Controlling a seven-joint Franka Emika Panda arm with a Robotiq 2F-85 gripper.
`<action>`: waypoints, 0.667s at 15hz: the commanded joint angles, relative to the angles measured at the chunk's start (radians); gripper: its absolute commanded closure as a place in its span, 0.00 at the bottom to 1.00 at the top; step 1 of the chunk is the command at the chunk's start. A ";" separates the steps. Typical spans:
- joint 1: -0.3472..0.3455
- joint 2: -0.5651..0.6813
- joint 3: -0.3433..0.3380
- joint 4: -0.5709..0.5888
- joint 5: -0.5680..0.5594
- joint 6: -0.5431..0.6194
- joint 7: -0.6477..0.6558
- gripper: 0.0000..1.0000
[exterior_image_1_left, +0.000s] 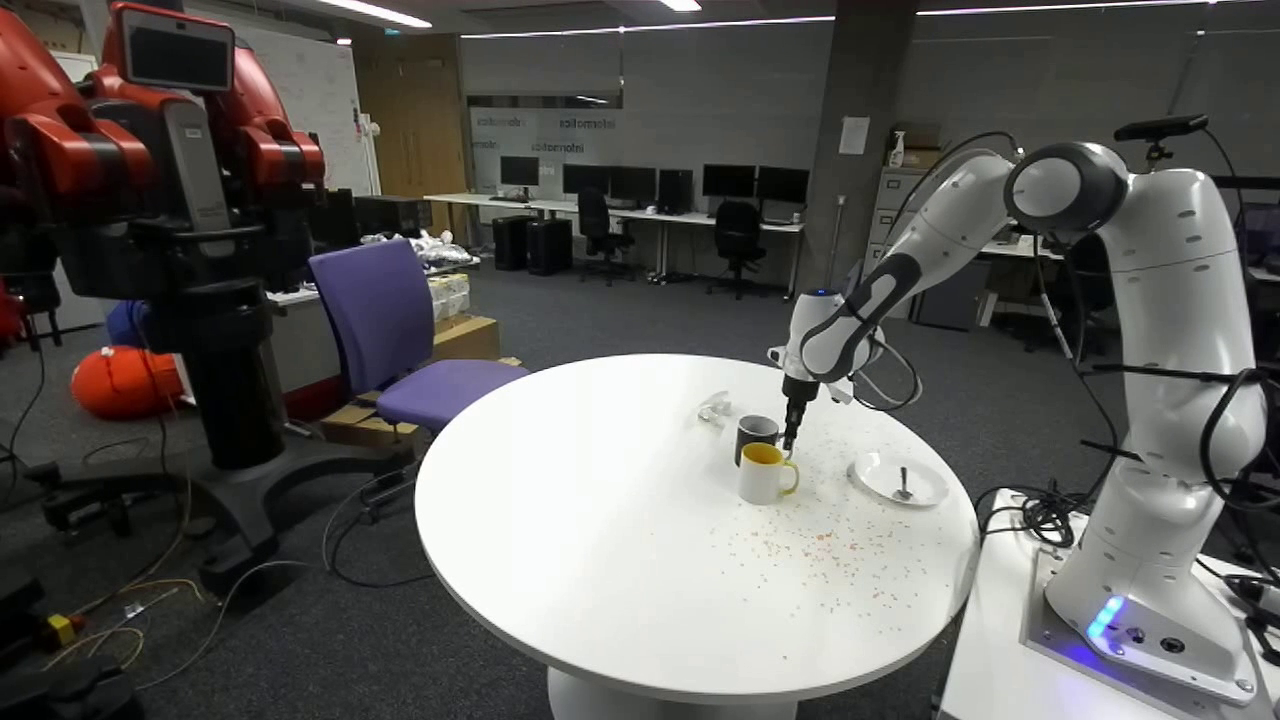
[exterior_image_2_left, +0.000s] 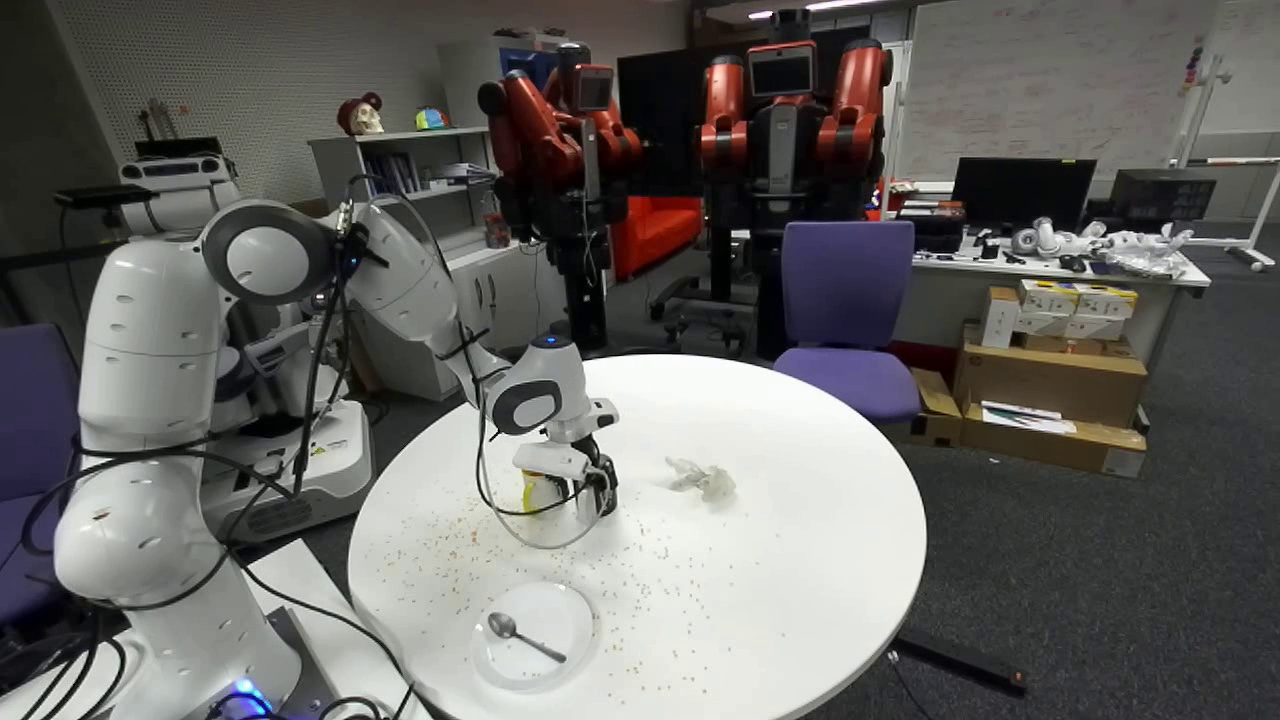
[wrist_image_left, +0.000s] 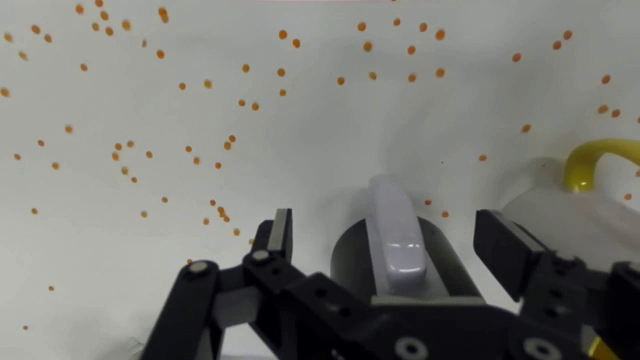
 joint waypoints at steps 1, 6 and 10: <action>-0.022 -0.009 0.019 0.025 0.005 -0.047 0.007 0.08; -0.025 -0.006 0.021 0.039 0.011 -0.034 0.010 0.29; -0.022 -0.001 0.029 0.052 0.018 -0.036 0.012 0.47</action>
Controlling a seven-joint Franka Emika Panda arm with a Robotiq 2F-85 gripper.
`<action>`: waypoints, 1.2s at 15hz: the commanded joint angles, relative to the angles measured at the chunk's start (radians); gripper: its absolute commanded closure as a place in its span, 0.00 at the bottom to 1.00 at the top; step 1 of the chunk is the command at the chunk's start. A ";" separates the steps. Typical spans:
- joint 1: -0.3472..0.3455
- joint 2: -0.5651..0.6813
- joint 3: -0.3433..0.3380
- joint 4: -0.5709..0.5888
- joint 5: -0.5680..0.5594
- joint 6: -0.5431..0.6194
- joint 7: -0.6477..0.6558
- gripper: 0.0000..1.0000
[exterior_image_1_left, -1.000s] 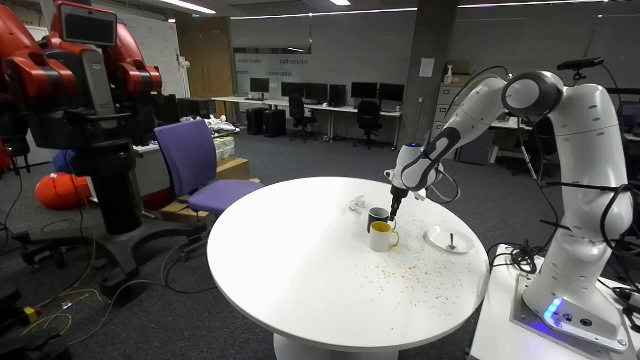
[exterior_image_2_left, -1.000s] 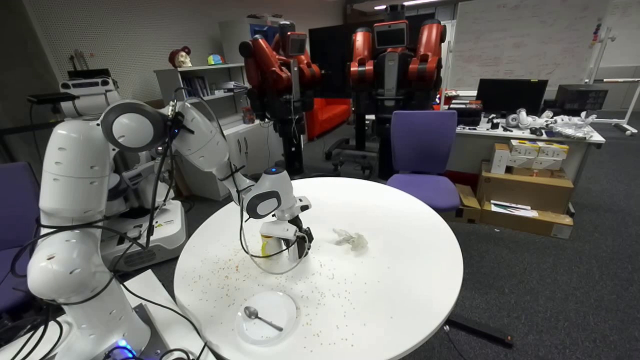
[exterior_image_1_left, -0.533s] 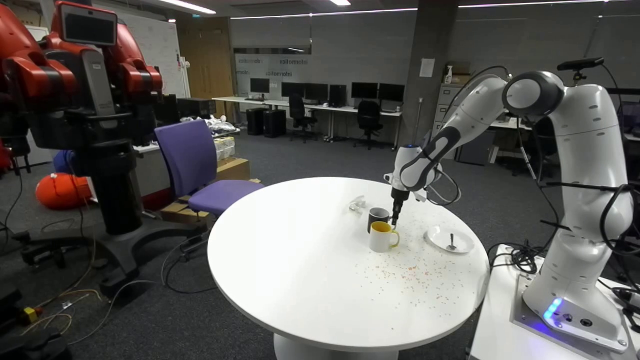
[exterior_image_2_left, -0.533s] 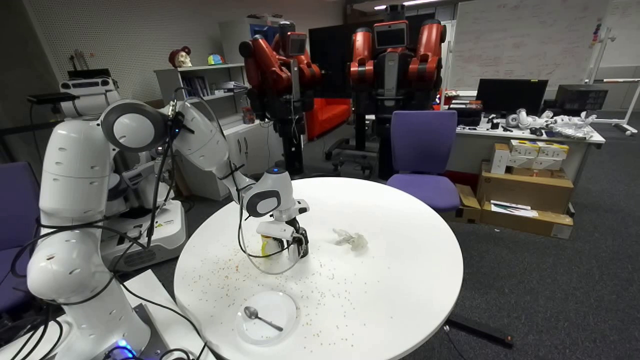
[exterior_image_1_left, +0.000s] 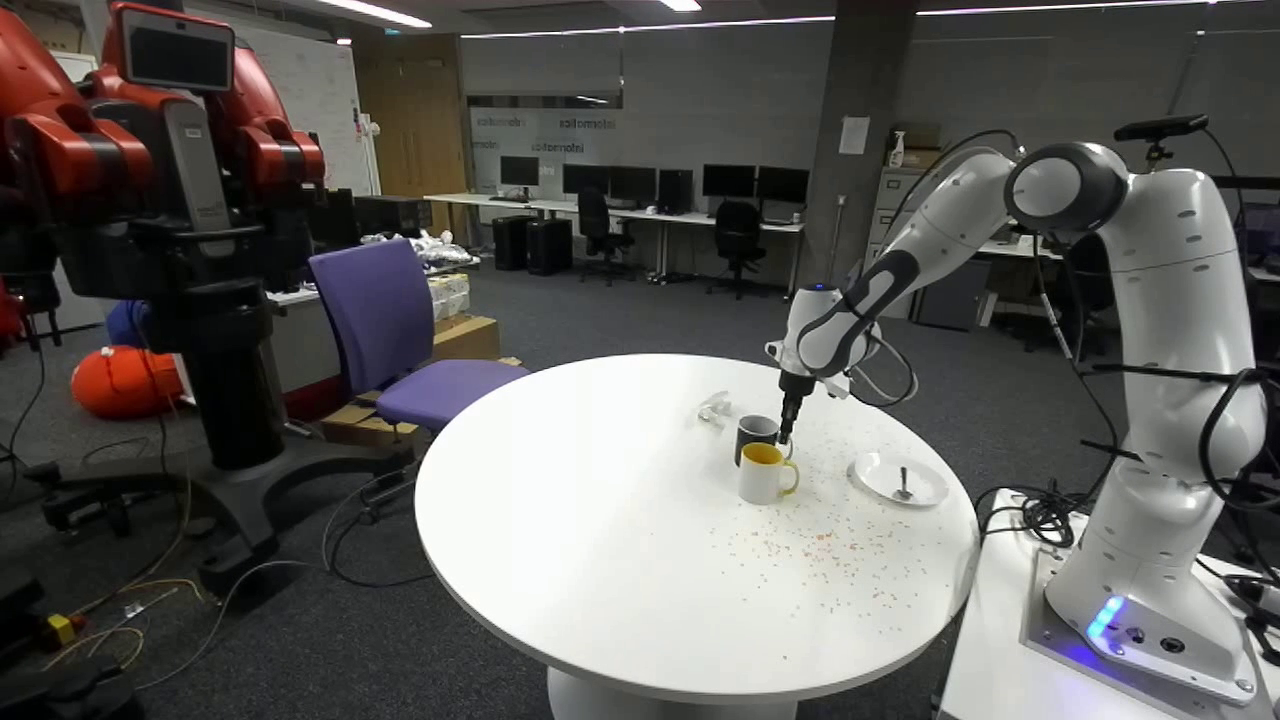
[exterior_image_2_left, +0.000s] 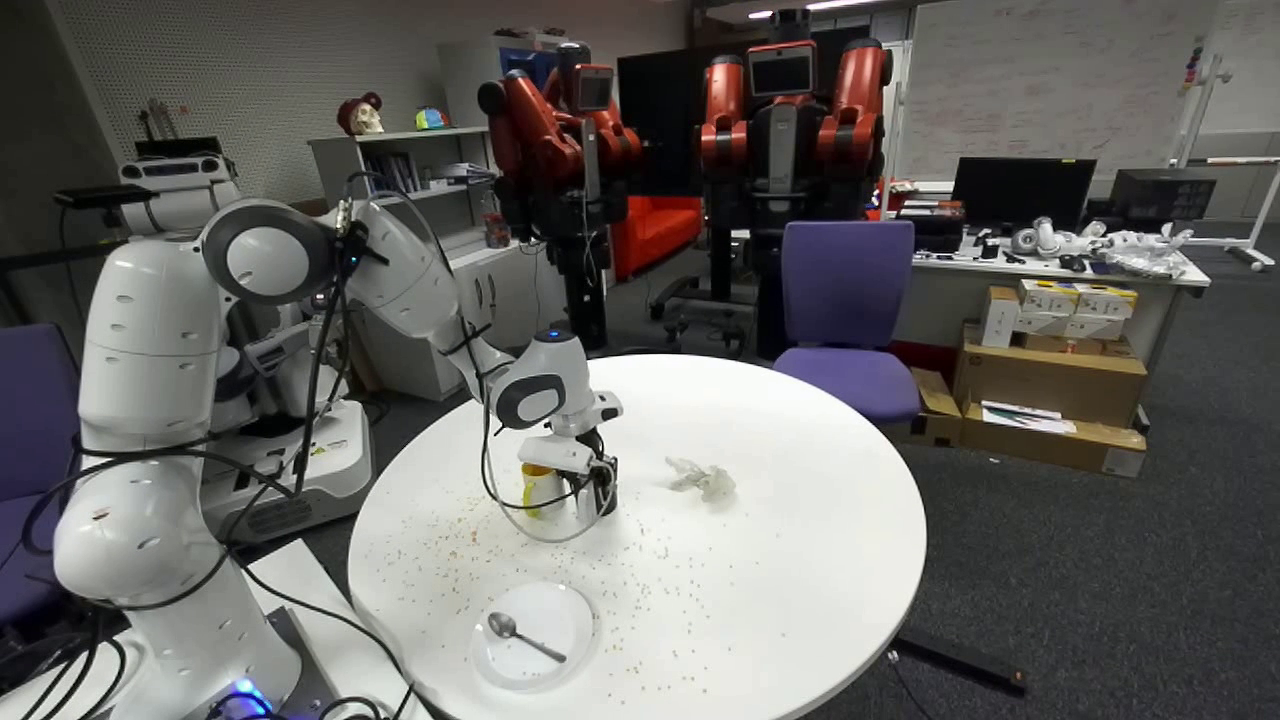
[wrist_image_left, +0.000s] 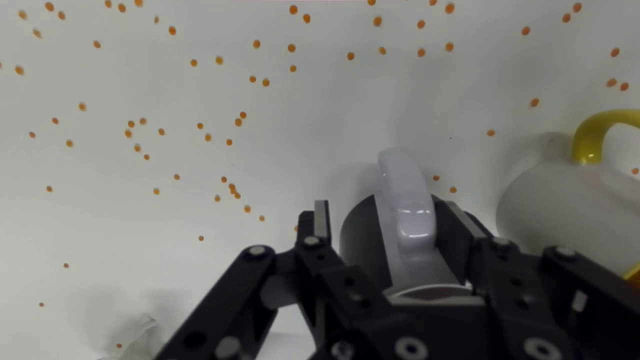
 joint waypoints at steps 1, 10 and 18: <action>-0.018 0.001 0.027 0.026 0.014 -0.029 0.011 0.49; -0.025 0.003 0.045 0.027 0.036 -0.039 0.004 0.61; -0.037 0.002 0.062 0.028 0.070 -0.045 0.005 0.95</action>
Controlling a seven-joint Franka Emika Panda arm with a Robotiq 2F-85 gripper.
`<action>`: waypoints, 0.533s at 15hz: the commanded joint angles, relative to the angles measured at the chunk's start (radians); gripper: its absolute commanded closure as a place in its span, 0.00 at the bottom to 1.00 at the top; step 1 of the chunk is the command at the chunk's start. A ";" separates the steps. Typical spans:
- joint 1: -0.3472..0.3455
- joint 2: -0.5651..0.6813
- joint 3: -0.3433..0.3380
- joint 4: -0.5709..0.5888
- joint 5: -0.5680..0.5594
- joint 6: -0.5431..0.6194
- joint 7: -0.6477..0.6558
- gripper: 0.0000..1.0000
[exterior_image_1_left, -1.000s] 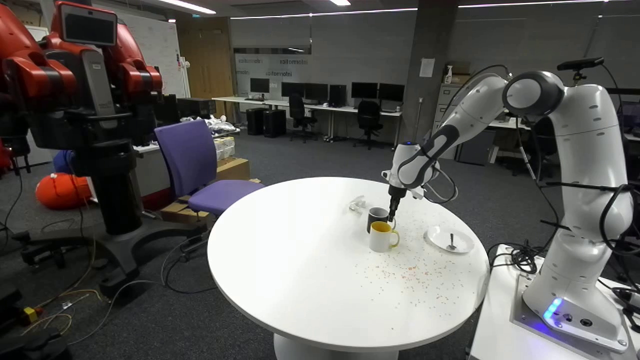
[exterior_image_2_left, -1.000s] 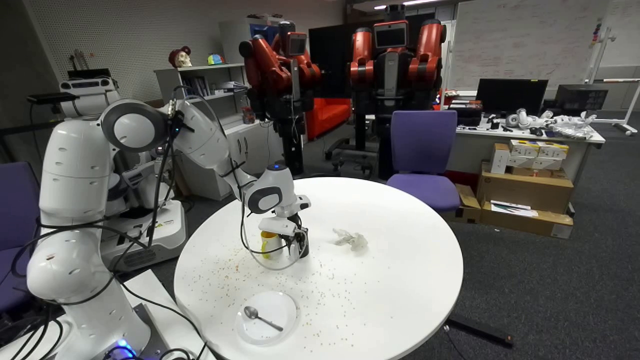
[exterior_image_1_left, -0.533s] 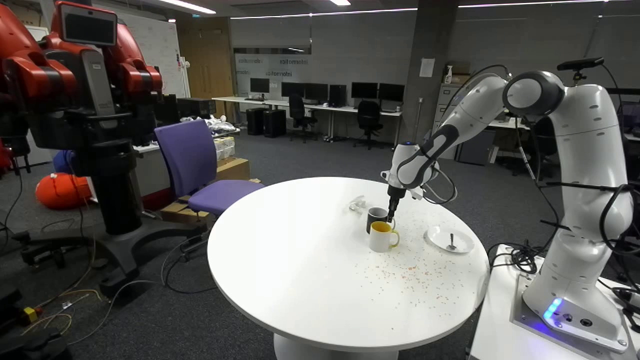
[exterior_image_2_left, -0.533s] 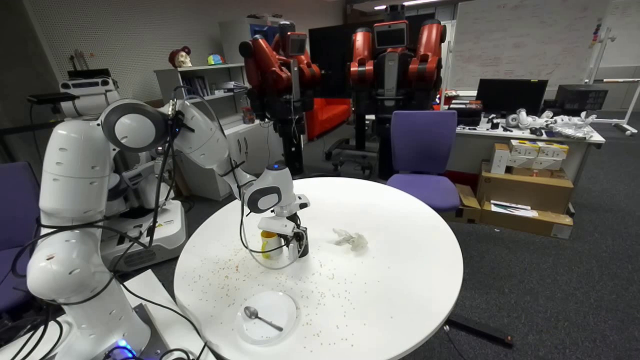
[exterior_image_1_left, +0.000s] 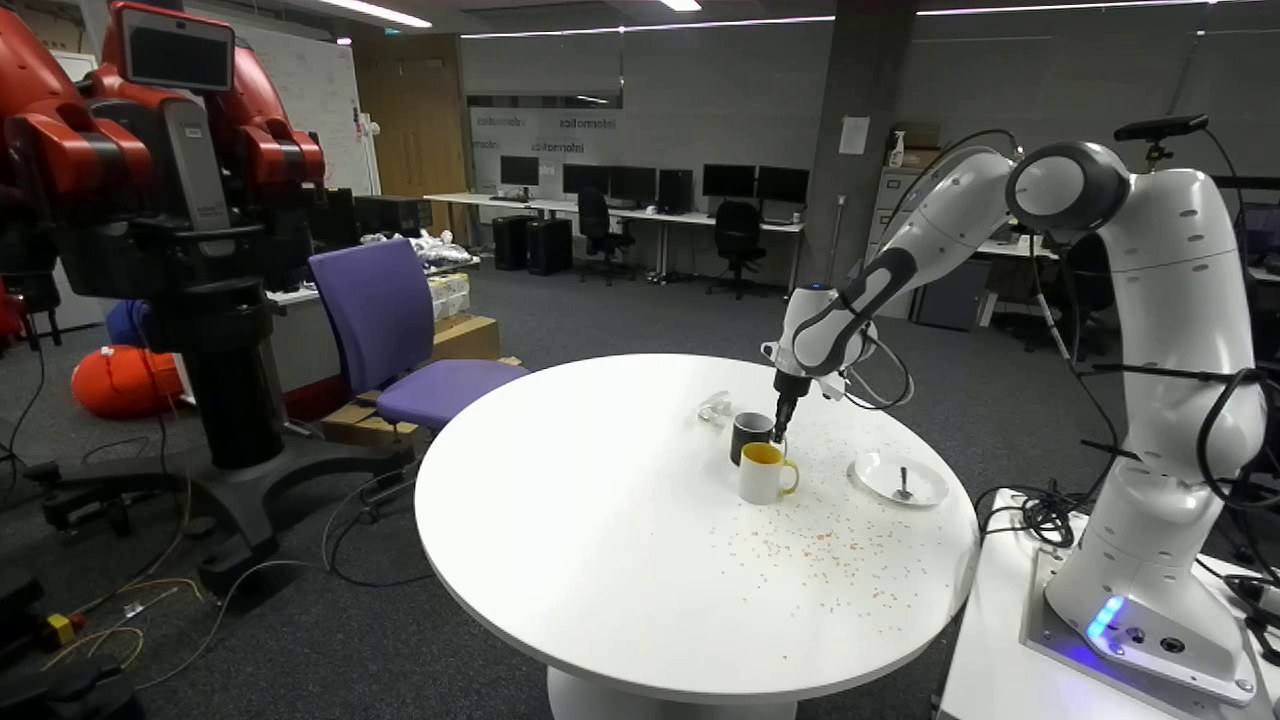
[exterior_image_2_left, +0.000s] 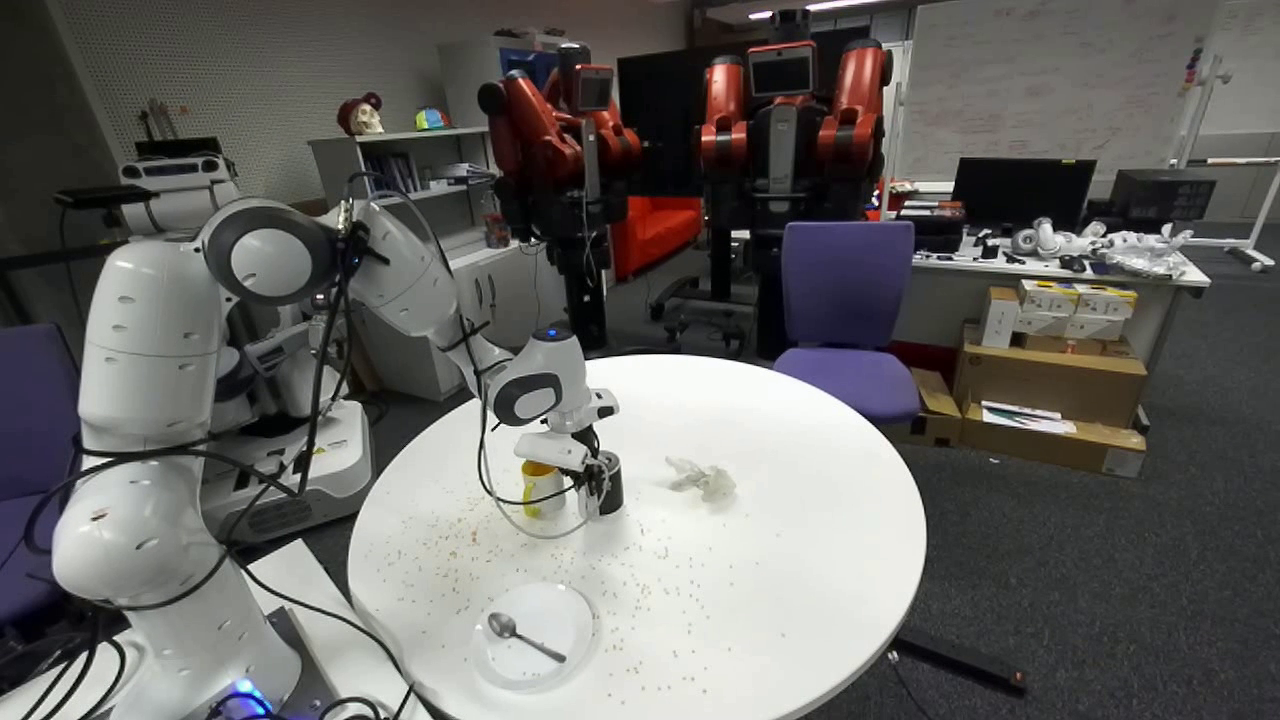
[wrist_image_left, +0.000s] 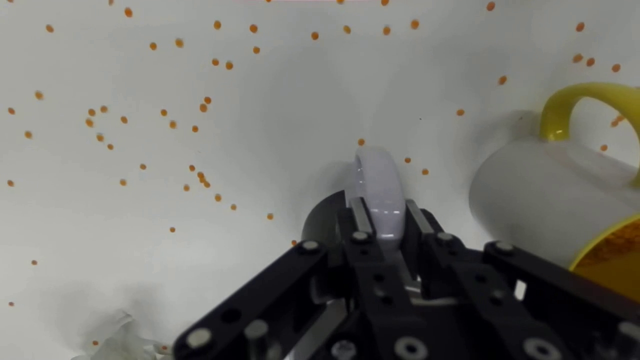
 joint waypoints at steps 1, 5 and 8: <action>-0.021 0.001 0.018 0.024 0.029 -0.040 0.016 0.95; 0.055 -0.012 -0.070 0.030 -0.046 -0.100 0.190 0.95; 0.043 -0.023 -0.062 0.035 -0.042 -0.142 0.185 0.95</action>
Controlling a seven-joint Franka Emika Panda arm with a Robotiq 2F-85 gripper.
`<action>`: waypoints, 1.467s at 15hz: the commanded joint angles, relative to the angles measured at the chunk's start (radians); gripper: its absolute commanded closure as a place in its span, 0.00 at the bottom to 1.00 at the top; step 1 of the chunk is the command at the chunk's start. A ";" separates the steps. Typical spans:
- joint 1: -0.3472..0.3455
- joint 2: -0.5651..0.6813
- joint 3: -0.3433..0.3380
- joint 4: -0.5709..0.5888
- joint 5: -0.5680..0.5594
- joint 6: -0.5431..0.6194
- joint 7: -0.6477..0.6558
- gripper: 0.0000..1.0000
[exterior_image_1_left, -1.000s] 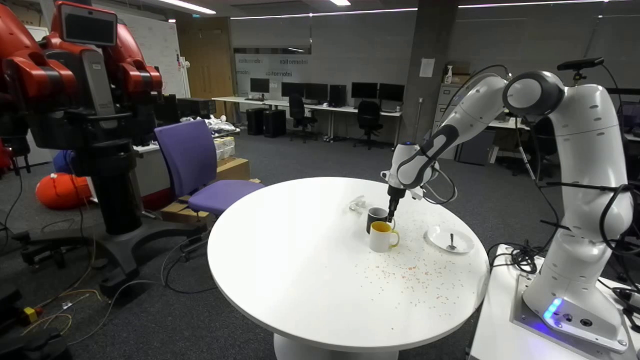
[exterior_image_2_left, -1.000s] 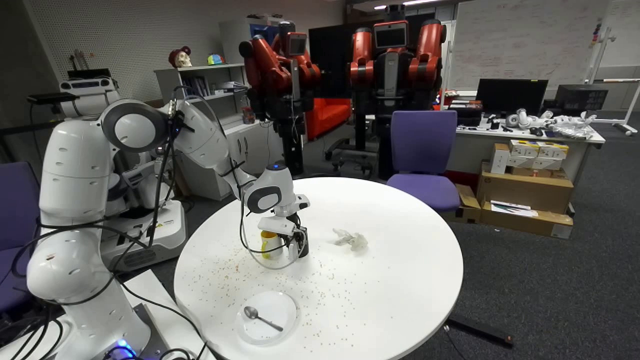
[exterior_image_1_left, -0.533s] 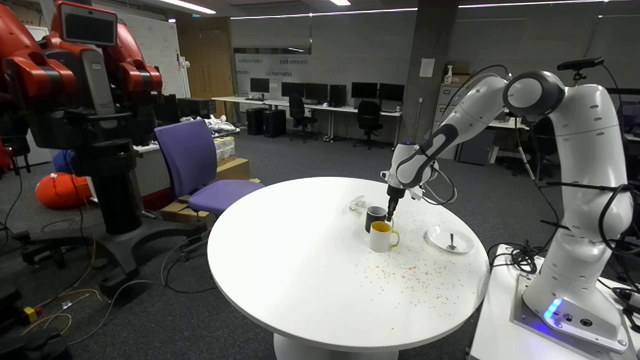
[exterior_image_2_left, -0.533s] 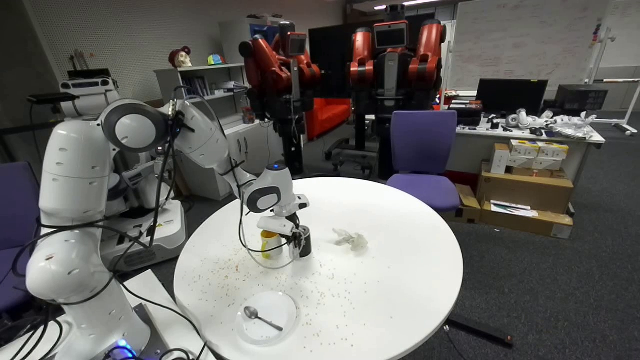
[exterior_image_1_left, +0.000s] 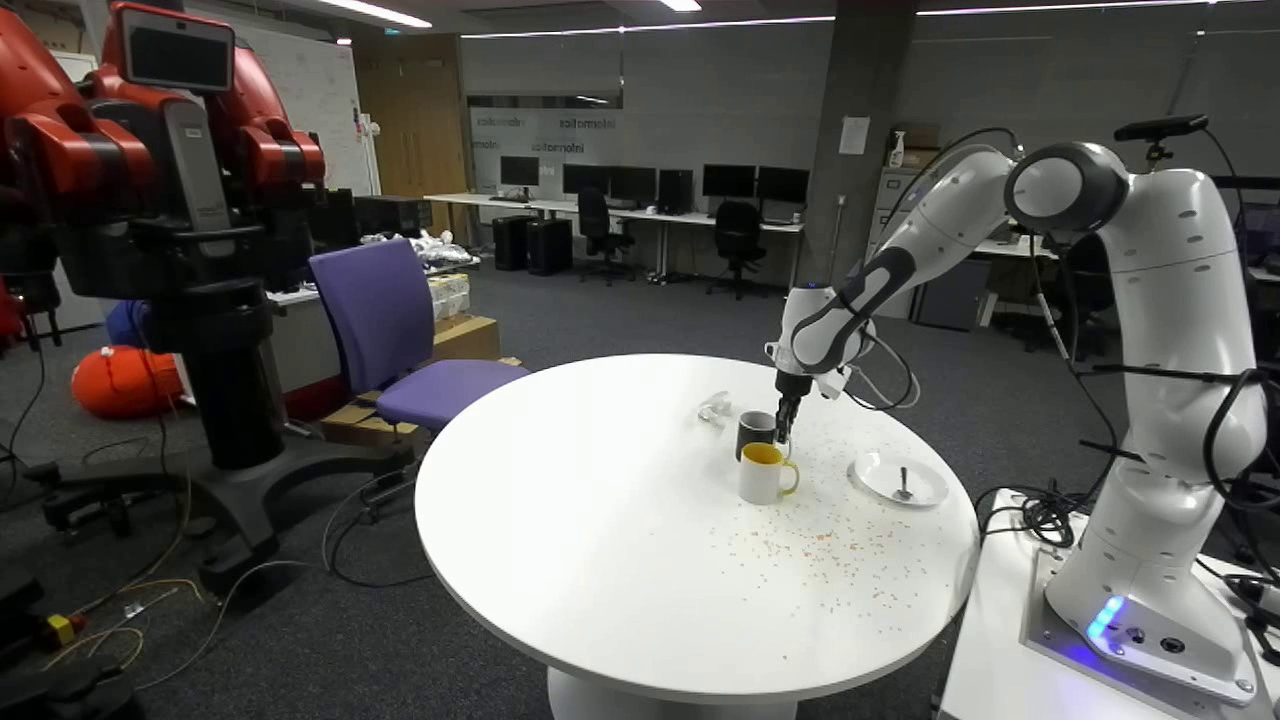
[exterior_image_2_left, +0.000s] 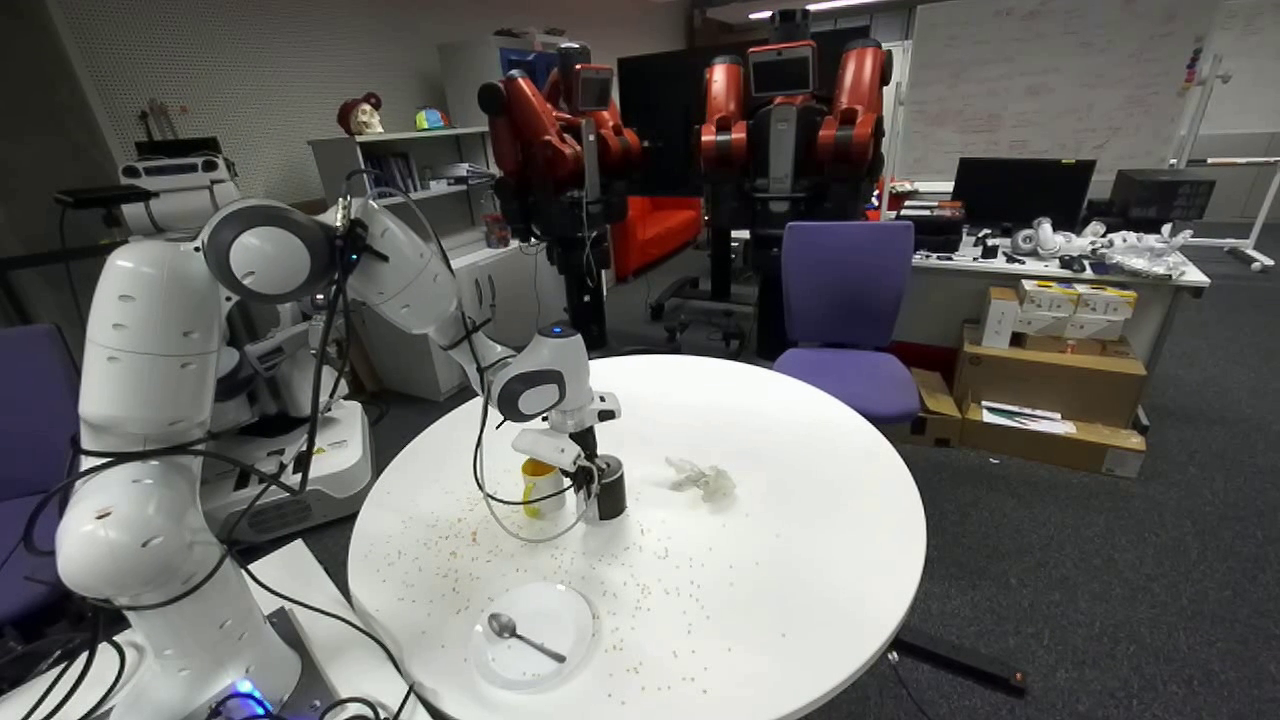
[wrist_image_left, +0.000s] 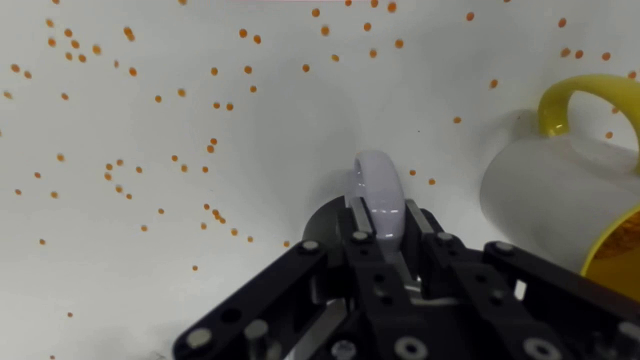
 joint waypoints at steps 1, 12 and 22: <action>0.004 -0.030 -0.017 0.012 -0.020 -0.079 0.022 0.95; 0.023 -0.260 -0.051 -0.147 -0.161 -0.088 -0.016 0.95; 0.078 -0.486 -0.068 -0.237 -0.697 -0.247 0.259 0.95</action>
